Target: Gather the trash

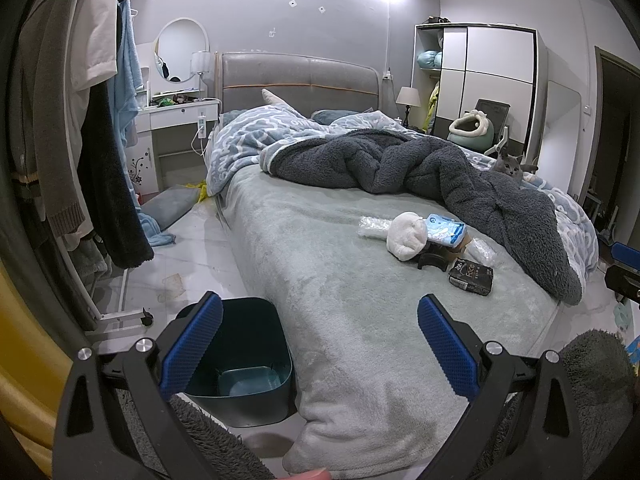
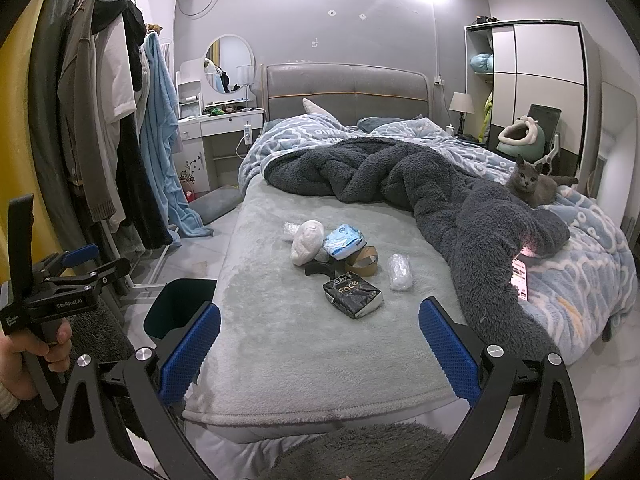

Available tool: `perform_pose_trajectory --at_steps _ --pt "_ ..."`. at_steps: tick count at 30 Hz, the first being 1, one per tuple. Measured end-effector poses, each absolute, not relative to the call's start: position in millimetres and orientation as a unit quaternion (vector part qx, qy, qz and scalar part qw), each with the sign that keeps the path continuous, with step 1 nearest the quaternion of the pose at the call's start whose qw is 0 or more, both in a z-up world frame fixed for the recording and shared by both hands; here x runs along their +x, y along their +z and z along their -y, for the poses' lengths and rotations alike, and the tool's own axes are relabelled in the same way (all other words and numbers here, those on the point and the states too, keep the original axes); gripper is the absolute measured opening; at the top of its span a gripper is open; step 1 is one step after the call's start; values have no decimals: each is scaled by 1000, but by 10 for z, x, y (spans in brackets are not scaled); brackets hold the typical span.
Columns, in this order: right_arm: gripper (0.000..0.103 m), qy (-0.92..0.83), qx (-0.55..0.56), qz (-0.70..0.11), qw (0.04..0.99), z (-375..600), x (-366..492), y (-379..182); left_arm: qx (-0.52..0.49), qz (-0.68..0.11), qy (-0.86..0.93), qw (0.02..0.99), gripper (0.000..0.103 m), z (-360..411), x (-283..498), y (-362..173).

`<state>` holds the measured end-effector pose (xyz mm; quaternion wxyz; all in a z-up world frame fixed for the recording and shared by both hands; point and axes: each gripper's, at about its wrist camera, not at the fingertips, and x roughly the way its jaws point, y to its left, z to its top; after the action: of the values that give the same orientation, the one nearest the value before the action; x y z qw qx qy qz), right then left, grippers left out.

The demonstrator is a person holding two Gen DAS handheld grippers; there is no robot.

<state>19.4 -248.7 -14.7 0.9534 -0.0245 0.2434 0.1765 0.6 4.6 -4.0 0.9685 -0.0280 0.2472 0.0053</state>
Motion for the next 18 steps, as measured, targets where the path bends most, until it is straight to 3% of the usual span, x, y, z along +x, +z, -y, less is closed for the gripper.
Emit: perform_pose_trajectory --at_steps 18 --pt "100 177 -24 -245 953 2562 227 -127 -28 -248 5 968 100 -44 7 -39"
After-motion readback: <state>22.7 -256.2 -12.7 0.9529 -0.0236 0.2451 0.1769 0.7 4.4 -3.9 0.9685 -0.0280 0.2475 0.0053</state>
